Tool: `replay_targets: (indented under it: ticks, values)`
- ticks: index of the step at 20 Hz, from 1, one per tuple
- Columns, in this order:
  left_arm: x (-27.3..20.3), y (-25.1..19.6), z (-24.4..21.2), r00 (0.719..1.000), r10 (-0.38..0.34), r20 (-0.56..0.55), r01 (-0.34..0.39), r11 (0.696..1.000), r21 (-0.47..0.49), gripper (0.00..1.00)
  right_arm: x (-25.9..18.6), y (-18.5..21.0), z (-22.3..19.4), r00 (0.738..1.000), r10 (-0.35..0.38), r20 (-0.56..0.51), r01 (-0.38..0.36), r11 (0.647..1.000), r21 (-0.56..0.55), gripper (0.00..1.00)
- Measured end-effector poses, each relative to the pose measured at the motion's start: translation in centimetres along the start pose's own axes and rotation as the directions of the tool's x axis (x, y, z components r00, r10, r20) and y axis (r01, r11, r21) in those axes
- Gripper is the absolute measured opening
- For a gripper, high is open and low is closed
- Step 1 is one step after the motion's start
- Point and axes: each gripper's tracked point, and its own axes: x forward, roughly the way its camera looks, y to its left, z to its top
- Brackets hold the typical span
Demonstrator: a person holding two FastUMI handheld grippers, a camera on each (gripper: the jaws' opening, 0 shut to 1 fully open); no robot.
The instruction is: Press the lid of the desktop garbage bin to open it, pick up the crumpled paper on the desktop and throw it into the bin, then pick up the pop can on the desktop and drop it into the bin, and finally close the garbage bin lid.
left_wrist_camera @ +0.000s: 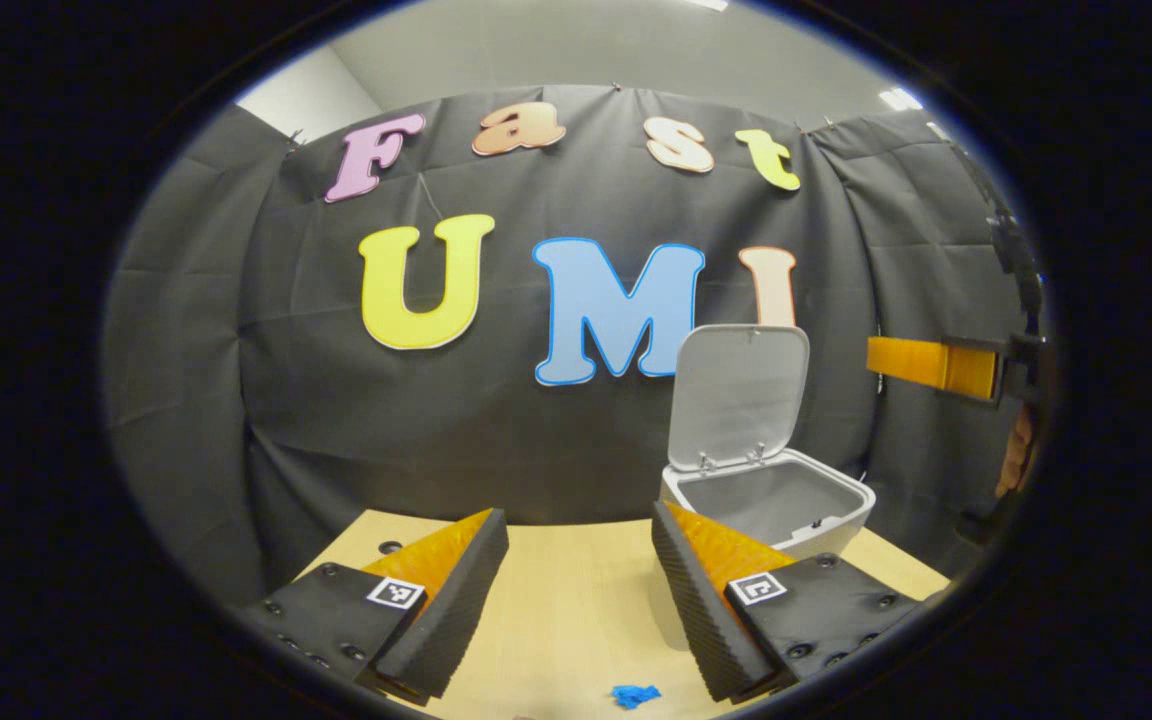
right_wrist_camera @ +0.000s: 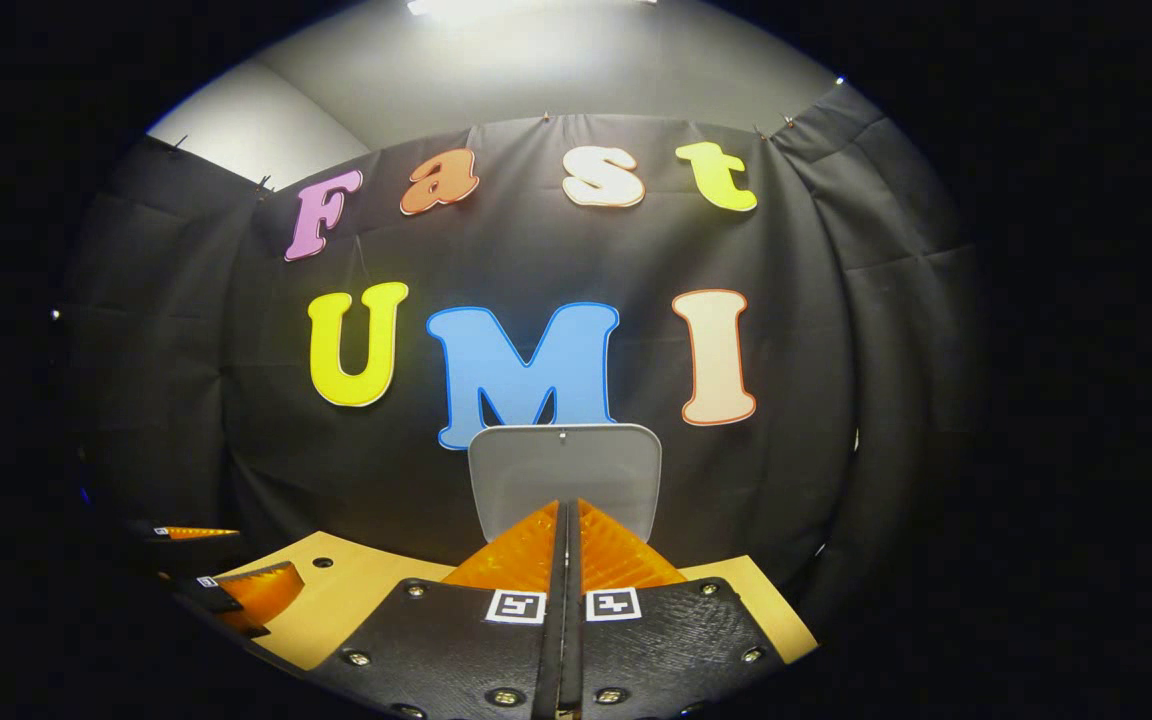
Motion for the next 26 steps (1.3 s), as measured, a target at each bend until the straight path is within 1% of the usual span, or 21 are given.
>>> replay_targets:
  ticks: [5, 9, 12, 15, 16, 17, 18, 20, 23, 24, 25, 26]
  values:
    - [0.7, -0.8, -3.5, 0.998, -0.029, -0.057, 0.027, 0.999, -0.023, 0.95, -0.5, -0.4, 1.0, 1.000, -0.009, 0.019, 0.009, 1.000, 0.024, 0.01]
    - [1.2, -1.9, -7.6, 0.990, -0.060, -0.128, 0.057, 0.998, -0.027, 0.95, -0.9, -1.0, 1.5, 0.999, -0.017, 0.028, 0.016, 1.000, 0.025, 0.01]
    - [1.9, -2.6, -11.7, 0.977, -0.080, -0.197, 0.072, 0.996, -0.044, 0.95, -1.3, -1.1, 1.7, 0.999, -0.021, 0.032, 0.020, 0.999, 0.028, 0.01]
    - [2.4, -2.9, -15.7, 0.957, -0.097, -0.272, 0.075, 0.993, -0.088, 0.95, -1.6, -1.4, 1.7, 0.999, -0.028, 0.027, 0.027, 0.999, 0.030, 0.01]
    - [2.7, -3.0, -16.9, 0.950, -0.098, -0.296, 0.072, 0.993, -0.097, 0.96, -1.8, -1.5, 1.7, 0.999, -0.029, 0.027, 0.028, 0.999, 0.031, 0.03]
    - [2.9, -3.0, -18.0, 0.944, -0.095, -0.317, 0.066, 0.993, -0.100, 0.96, -1.9, -1.6, 1.8, 0.999, -0.031, 0.026, 0.030, 0.999, 0.034, 0.03]
    - [3.0, -3.0, -19.1, 0.936, -0.097, -0.338, 0.065, 0.992, -0.105, 0.96, -2.0, -1.7, 1.7, 0.999, -0.034, 0.023, 0.033, 0.999, 0.036, 0.07]
    - [3.2, -3.1, -21.0, 0.923, -0.101, -0.372, 0.062, 0.991, -0.117, 0.96, -2.2, -1.9, 1.6, 0.999, -0.036, 0.017, 0.036, 0.999, 0.040, 0.11]
    - [3.4, -3.4, -23.6, 0.899, -0.111, -0.423, 0.061, 0.990, -0.130, 0.96, -2.3, -2.2, 1.5, 0.999, -0.040, 0.009, 0.040, 0.998, 0.042, 0.13]
    - [3.5, -3.6, -24.5, 0.891, -0.115, -0.439, 0.062, 0.989, -0.134, 0.96, -2.3, -2.1, 1.5, 0.999, -0.038, 0.007, 0.037, 0.998, 0.042, 0.30]
    - [3.4, -3.7, -25.2, 0.882, -0.120, -0.455, 0.063, 0.988, -0.138, 0.96, -2.4, -2.3, 1.5, 0.999, -0.044, 0.002, 0.043, 0.998, 0.041, 0.29]
    - [3.4, -3.8, -26.0, 0.874, -0.124, -0.470, 0.064, 0.988, -0.142, 0.96, -2.5, -2.4, 1.3, 0.999, -0.043, 0.000, 0.043, 0.998, 0.040, 0.30]
